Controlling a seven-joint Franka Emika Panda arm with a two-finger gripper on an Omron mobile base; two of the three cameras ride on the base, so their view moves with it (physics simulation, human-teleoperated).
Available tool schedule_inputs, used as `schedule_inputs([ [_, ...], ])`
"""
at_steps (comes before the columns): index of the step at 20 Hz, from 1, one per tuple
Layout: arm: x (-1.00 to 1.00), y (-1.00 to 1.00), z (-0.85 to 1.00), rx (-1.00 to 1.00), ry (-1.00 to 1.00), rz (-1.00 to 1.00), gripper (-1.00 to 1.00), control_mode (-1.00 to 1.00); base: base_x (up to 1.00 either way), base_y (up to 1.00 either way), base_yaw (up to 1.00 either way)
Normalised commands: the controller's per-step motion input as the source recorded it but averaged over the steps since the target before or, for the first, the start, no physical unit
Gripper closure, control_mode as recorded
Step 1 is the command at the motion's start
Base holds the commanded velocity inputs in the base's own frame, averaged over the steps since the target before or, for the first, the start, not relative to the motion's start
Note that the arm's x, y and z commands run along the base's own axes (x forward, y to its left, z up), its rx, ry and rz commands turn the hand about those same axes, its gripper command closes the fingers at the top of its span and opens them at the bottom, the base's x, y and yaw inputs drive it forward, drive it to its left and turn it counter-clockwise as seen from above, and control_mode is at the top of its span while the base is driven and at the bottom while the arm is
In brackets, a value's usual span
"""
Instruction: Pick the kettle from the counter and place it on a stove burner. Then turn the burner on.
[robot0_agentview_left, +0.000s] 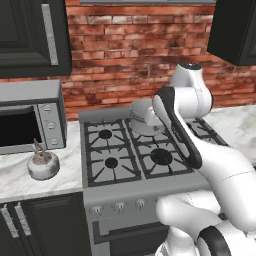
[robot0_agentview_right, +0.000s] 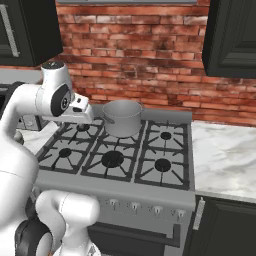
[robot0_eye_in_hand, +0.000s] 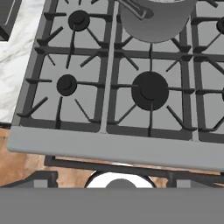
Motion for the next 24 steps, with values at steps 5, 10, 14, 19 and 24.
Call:
schedule_inputs([
  [5, -0.06, 0.47, -0.04, 0.00, 0.00, 0.00, -1.00, -1.00, 0.00, 0.00, 0.00],
  [10, -0.03, 0.48, -0.03, 0.00, 0.01, 0.00, -1.00, -1.00, 0.00, 0.00, 0.00],
  [14, 0.00, 0.53, -0.05, 0.00, 0.01, 0.00, -1.00, -1.00, 0.00, 0.00, 0.00],
  [19, 0.00, 0.56, -0.02, 0.00, 0.04, 0.00, -1.00, -1.00, 0.00, 0.00, 0.00],
  [24, 0.00, 0.54, -0.05, 0.00, 0.04, 0.00, -1.00, -1.00, 0.00, 0.00, 0.00],
])
